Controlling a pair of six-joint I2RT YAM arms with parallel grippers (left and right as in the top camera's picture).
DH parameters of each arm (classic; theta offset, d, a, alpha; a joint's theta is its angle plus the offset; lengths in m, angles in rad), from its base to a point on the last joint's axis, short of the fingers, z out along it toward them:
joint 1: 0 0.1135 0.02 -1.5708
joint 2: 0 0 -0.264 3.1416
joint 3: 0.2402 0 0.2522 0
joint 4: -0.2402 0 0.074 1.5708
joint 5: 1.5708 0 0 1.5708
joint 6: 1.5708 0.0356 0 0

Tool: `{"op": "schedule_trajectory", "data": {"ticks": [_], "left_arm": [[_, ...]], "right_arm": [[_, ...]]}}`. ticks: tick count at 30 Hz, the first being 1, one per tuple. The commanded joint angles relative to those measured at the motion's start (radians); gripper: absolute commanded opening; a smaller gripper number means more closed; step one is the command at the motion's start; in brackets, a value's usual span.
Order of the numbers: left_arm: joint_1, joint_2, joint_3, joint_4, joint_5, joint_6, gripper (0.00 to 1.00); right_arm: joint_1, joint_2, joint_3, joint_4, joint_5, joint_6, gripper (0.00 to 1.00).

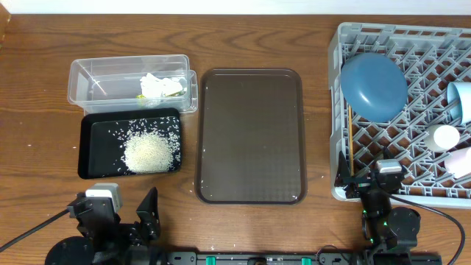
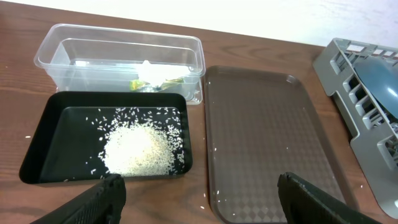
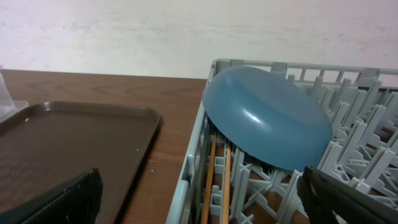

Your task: Sort waste into correct bins and load items into the dishwasher rack

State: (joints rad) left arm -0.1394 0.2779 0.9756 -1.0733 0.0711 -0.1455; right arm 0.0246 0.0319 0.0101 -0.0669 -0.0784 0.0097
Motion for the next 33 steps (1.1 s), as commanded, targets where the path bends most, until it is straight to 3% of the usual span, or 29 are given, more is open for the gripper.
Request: {"op": "schedule_trajectory", "data": {"ticks": [1, 33], "left_arm": [[-0.002, -0.003, -0.001, 0.002, -0.012, -0.001, 0.81], [-0.002, -0.003, -0.003, -0.003, -0.012, -0.001, 0.81]], "right_arm": [[0.008, 0.003, -0.005, 0.000, -0.004, -0.014, 0.99], [0.007, -0.027, -0.005, 0.000, -0.004, -0.014, 0.99]]}}
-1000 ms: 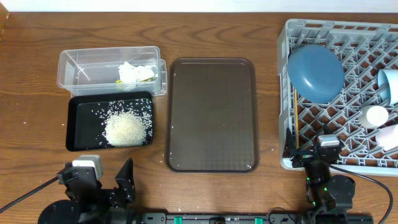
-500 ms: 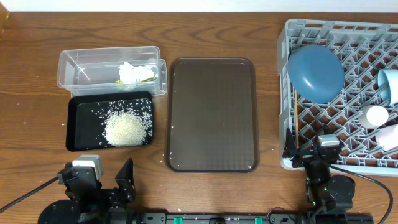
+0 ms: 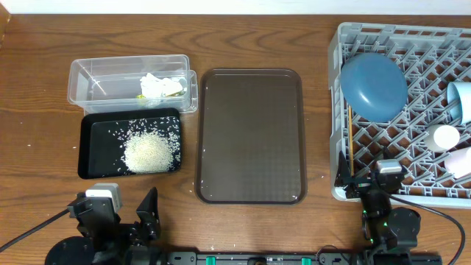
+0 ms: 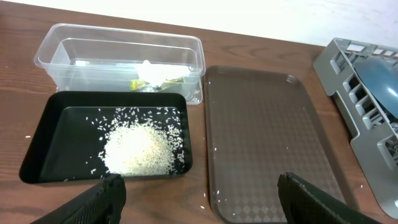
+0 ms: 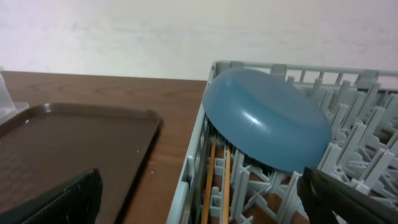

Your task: Sort waste into correct bins and load items into the dishwasher rack

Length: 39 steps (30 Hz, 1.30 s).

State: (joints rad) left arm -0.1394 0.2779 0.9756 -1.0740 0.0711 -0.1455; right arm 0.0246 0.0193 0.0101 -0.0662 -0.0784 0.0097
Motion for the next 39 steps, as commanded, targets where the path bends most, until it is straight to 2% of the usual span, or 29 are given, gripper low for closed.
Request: {"op": "schedule_trajectory", "data": {"ticks": [1, 19, 28, 32, 39], "left_arm": [[-0.002, -0.003, -0.003, -0.002, -0.012, -0.001, 0.81], [0.008, -0.046, -0.027, -0.002, -0.012, -0.001, 0.81], [0.101, -0.208, -0.193, 0.006, -0.042, 0.015, 0.81], [0.101, -0.270, -0.327, 0.108, -0.065, 0.014, 0.81], [0.102, -0.276, -0.588, 0.491, -0.066, 0.014, 0.81]], "right_arm": [[0.005, -0.015, -0.005, 0.000, -0.004, -0.014, 0.99], [-0.007, -0.014, -0.005, -0.001, -0.004, -0.014, 0.99], [-0.007, -0.014, -0.005, -0.001, -0.004, -0.014, 0.99], [-0.007, -0.014, -0.005, -0.001, -0.004, -0.014, 0.99], [-0.007, -0.014, -0.005, 0.000, -0.004, -0.014, 0.99]]}}
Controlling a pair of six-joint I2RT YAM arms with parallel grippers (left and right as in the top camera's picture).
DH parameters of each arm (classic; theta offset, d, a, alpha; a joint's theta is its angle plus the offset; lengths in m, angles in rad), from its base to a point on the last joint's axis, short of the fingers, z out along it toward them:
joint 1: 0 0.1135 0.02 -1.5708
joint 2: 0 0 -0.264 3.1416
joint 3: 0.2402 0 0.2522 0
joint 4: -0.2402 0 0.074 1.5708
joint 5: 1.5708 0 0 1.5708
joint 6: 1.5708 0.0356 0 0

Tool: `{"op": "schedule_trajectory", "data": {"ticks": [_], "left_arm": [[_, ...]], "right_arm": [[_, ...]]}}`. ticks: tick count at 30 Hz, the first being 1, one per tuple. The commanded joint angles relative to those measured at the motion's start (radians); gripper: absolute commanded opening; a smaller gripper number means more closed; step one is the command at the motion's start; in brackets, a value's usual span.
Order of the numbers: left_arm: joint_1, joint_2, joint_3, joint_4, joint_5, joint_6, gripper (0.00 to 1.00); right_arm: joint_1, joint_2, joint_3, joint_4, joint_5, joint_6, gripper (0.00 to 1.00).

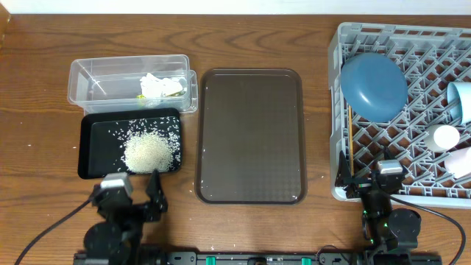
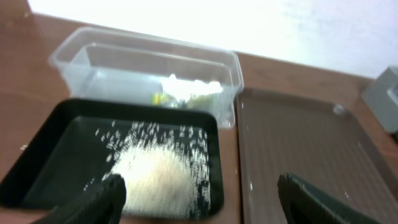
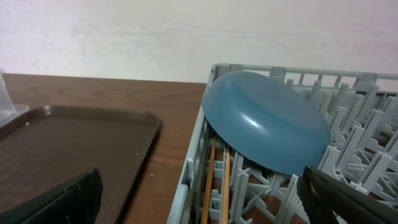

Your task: Sort waste into correct bins and load items into the dishwasher rack

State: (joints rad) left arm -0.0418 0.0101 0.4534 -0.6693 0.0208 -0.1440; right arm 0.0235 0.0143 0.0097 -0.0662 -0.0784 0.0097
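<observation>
The grey dishwasher rack (image 1: 412,193) at the right holds a blue bowl (image 1: 373,83), two chopsticks (image 3: 213,177) and cups (image 1: 444,137). A clear bin (image 1: 88,77) holds white and yellow wrappers (image 1: 158,86). In front of it a black tray (image 1: 92,147) carries a heap of rice (image 1: 151,152). My left gripper (image 1: 126,197) stands open and empty just before the black tray, with blurred fingers (image 2: 87,200). At the rack's near left corner my right gripper (image 1: 368,182) is open and empty too.
A bare brown serving tray (image 1: 250,135) lies in the middle between the bins and the rack. Both arm bases sit at the table's near edge. Loose rice grains dot the wood near the trays.
My left arm has moved right and a little forward, closer to the black tray's near edge; its view is blurred by motion. The right arm and all objects stay put.
At both earlier moments the two arms rested open at the near edge, with rice in the black tray, wrappers in the clear bin and dishes in the rack. Only the left arm has shifted by now.
</observation>
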Motion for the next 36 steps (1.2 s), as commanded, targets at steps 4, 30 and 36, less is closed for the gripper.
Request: {"op": "schedule_trajectory", "data": {"ticks": [4, 30, 36], "left_arm": [[0.004, -0.008, -0.188, 0.321, -0.037, 0.013, 0.81], [0.003, -0.009, -0.449, 0.599, -0.056, 0.006, 0.81], [0.003, -0.006, -0.449, 0.599, -0.056, 0.005, 0.81]], "right_arm": [[-0.006, -0.010, -0.004, -0.001, -0.004, -0.014, 0.99], [-0.006, -0.010, -0.004, -0.001, -0.004, -0.014, 0.99], [-0.006, -0.010, -0.004, -0.001, -0.004, -0.014, 0.99]]}}
